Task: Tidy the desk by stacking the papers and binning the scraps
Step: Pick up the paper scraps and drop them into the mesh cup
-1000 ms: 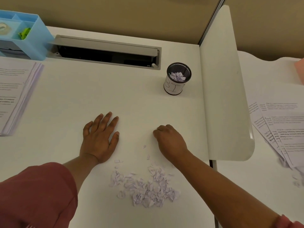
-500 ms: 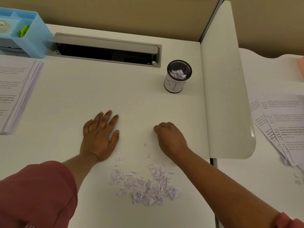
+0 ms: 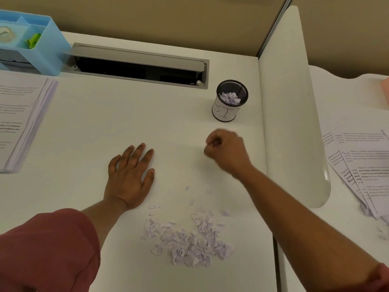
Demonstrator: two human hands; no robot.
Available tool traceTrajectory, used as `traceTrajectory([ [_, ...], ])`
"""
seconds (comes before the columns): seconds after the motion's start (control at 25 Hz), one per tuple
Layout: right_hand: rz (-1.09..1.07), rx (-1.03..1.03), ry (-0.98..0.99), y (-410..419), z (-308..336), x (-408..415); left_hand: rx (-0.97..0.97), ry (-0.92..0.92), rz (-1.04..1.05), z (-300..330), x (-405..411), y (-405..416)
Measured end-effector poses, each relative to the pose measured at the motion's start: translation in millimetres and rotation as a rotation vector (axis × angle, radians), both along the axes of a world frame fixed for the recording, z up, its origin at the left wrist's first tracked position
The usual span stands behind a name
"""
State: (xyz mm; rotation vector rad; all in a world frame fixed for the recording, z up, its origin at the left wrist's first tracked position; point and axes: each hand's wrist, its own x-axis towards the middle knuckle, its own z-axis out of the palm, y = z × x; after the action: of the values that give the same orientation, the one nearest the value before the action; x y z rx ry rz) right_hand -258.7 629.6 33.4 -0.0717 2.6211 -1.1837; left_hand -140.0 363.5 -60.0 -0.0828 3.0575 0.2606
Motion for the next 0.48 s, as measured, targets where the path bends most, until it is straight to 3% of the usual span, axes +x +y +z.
traceTrajectory([
  [0.24, -0.232, -0.046, 0.36, 13.4, 61.5, -92.9, 0.0, 0.001, -0.007, -1.4, 0.3, -0.6],
  [0.48, -0.235, 0.109, 0.359, 21.8, 42.4, -121.5, 0.0, 0.002, -0.009, -2.0, -0.4, -1.4],
])
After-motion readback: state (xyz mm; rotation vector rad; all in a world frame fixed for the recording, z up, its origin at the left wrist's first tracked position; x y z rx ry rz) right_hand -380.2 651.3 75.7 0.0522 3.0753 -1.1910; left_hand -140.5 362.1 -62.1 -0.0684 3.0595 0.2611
